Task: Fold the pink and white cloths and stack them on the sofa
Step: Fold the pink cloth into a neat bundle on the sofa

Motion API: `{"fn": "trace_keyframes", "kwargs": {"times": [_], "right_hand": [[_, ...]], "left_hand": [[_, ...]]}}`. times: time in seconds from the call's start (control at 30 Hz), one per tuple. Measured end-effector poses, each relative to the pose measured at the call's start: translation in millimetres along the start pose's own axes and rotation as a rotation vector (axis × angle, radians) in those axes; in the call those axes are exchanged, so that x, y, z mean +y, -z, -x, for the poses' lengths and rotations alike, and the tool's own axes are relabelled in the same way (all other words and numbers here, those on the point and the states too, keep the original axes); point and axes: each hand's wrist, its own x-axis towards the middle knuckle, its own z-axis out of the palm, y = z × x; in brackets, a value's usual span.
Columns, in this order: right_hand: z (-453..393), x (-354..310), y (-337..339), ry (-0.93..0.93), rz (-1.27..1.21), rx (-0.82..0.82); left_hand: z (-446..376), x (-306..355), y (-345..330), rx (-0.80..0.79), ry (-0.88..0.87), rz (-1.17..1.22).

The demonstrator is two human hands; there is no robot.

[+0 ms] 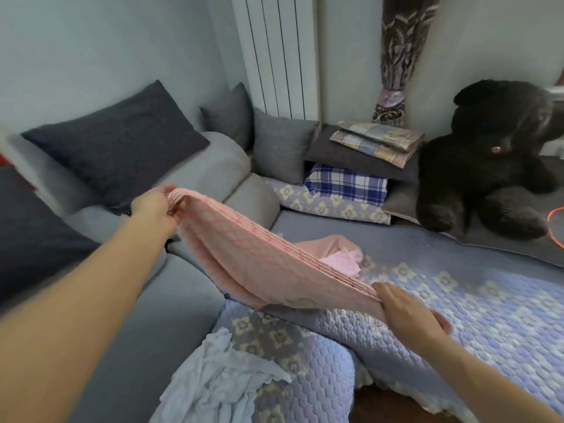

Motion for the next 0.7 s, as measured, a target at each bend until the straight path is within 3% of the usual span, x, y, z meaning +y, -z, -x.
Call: {"fn": "trace_keyframes", "kwargs": {"times": [0.07,0.17,0.3,0.43,0.57,0.63,0.7], "right_hand": [[-8.4,13.6,10.9,-0.006,0.051,0.001],[-35.7,18.3,46.6,-0.092,0.001,0.133],[-103.2,8.5,126.5,-0.022,0.045,0.261],[-211.4,2.3,263.4,-0.031,0.015,0.469],[-256.9,-12.2,399.9,-0.011,-0.203,1.008],[-261.9,-21.6,433.1,0.077,-0.247,1.039],[-272.1,-16.5,455.4,0.262,-0.021,0.909]], "left_hand": [[-16.5,-21.0,21.9,0.011,0.06,-0.091],[-23.0,-48.5,49.3,0.036,0.155,-0.19],[-10.6,-42.3,49.5,0.024,0.229,-0.006],[10.8,61.3,-12.2,-0.043,0.011,0.297],[62.0,180.8,-69.8,-0.22,-0.383,0.383],[67.7,215.6,-84.7,-0.114,-0.42,0.399],[55.6,229.5,-86.0,-0.043,-0.328,0.433]]}}
